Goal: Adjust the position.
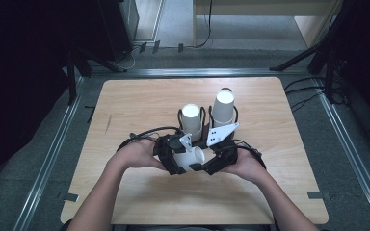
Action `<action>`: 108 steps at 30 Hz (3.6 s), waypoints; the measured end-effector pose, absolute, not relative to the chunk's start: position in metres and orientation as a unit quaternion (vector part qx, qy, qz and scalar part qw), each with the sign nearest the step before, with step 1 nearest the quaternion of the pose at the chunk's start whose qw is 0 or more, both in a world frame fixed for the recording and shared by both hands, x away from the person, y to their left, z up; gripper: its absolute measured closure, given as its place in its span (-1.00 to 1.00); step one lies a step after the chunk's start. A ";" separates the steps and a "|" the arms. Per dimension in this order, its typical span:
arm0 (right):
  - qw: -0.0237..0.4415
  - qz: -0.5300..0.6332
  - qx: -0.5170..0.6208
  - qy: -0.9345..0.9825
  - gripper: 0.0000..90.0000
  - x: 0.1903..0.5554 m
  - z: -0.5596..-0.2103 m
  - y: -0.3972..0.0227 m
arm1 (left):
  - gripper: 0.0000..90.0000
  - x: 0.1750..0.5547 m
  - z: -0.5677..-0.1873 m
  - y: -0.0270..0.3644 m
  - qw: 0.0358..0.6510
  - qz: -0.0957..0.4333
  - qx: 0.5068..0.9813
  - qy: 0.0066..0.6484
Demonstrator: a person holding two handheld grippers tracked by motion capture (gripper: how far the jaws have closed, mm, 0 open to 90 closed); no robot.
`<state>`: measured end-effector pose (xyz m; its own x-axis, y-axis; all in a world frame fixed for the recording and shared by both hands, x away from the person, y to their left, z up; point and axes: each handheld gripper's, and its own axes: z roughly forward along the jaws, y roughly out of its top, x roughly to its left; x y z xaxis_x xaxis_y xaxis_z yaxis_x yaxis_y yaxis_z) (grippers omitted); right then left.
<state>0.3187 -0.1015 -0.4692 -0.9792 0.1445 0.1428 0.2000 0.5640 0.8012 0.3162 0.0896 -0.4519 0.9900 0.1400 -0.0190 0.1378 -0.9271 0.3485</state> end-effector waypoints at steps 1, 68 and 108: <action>0.030 -0.456 -0.097 -0.884 -0.41 0.318 -0.469 -0.101 | -0.40 0.316 -0.452 0.089 0.180 0.004 0.981 0.068; 0.020 -0.520 -0.107 -0.847 -0.27 0.326 -0.440 -0.144 | -1.00 0.324 -0.463 0.132 0.429 -0.034 0.885 0.176; 0.043 -0.521 -0.134 -0.842 -0.49 0.330 -0.443 -0.142 | -0.48 0.325 -0.452 0.140 0.456 -0.025 0.877 0.153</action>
